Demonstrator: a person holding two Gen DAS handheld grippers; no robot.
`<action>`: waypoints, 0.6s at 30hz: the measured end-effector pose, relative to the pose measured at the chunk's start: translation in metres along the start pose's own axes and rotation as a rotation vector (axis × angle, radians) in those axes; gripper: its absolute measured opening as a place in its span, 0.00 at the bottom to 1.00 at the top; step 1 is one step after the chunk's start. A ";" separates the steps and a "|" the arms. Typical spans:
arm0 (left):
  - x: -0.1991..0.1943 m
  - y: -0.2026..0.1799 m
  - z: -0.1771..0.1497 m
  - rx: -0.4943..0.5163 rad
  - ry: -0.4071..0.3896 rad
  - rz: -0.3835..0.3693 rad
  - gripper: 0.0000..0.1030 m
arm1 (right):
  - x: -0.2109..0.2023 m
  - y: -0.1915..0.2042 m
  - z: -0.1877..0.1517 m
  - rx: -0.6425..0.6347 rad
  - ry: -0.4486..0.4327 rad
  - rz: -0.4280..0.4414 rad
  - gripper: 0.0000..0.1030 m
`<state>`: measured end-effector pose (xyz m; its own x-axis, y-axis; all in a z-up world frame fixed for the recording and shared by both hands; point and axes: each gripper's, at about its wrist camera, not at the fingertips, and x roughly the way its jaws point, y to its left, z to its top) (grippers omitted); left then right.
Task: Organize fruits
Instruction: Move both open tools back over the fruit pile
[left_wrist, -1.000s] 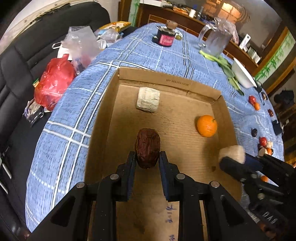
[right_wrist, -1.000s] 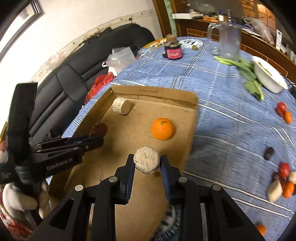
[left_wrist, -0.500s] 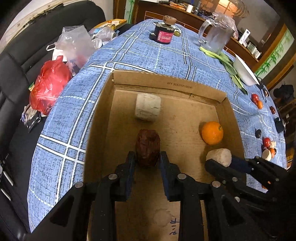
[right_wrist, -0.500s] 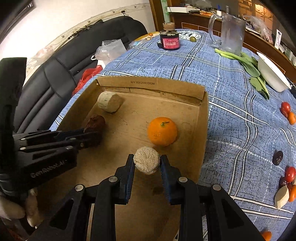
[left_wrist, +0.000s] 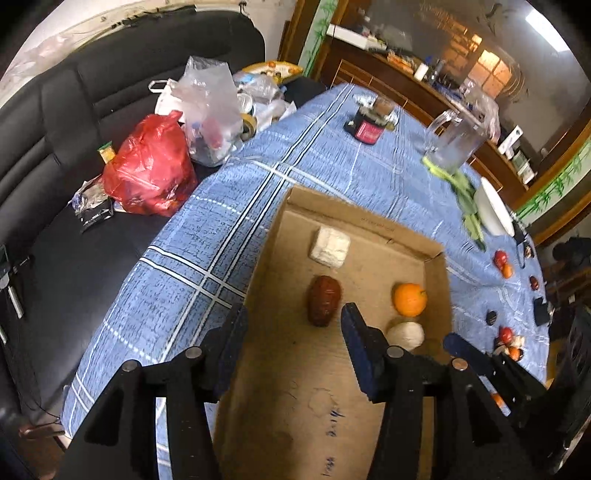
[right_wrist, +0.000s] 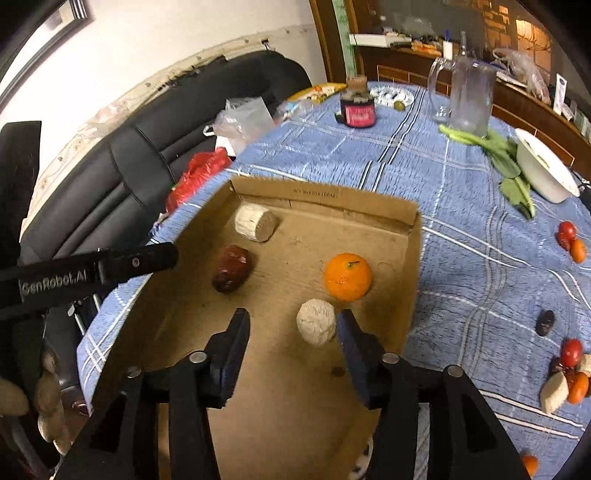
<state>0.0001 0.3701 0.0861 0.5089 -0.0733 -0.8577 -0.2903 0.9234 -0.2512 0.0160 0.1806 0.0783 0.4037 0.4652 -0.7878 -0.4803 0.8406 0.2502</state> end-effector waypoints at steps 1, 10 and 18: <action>-0.005 -0.004 -0.002 0.002 -0.010 -0.002 0.50 | -0.006 -0.003 -0.003 0.011 -0.008 0.004 0.56; -0.038 -0.072 -0.033 0.069 -0.045 -0.040 0.52 | -0.068 -0.064 -0.050 0.132 -0.054 -0.025 0.56; -0.045 -0.150 -0.071 0.153 -0.037 -0.124 0.58 | -0.141 -0.183 -0.125 0.362 -0.074 -0.175 0.55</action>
<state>-0.0365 0.2084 0.1309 0.5630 -0.1786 -0.8069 -0.0987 0.9549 -0.2802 -0.0503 -0.0730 0.0732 0.5161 0.3141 -0.7969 -0.0997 0.9460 0.3084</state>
